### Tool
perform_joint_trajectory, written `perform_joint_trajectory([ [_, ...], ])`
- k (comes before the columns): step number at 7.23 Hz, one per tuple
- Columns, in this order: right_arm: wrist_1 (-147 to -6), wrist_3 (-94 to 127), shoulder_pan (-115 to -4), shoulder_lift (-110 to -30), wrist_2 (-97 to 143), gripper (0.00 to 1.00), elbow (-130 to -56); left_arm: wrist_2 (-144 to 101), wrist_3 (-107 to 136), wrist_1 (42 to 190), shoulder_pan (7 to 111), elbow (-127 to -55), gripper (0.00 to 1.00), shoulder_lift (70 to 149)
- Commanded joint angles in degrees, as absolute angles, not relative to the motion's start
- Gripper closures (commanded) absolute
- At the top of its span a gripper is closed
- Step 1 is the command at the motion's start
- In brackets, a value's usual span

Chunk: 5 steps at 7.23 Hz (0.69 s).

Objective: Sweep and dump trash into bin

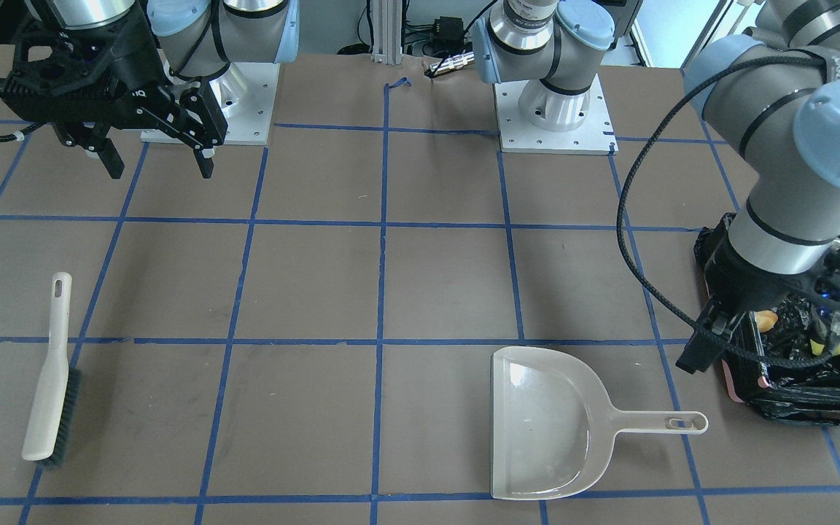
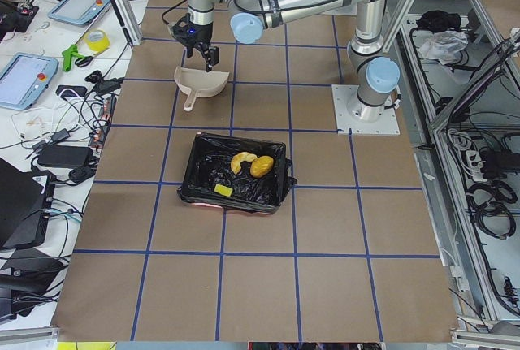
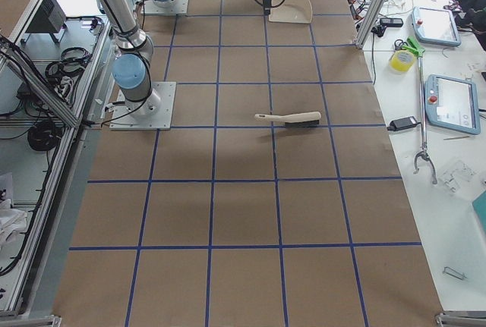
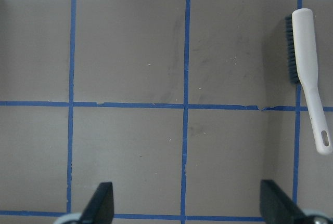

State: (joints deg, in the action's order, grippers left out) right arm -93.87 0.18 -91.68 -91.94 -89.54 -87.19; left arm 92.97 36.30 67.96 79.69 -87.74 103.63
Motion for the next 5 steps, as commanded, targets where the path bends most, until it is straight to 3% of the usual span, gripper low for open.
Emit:
perform_joint_trajectory([
  [1, -93.9, 0.2, -91.8, -91.9, -89.5, 0.00, -87.2, 91.7, 21.1, 70.1, 83.0, -88.6, 0.00, 100.6],
  [5, -93.8, 0.2, -91.7, -91.9, -89.6, 0.00, -87.2, 95.6, 15.9, 75.5, 89.9, -91.5, 0.00, 95.6],
])
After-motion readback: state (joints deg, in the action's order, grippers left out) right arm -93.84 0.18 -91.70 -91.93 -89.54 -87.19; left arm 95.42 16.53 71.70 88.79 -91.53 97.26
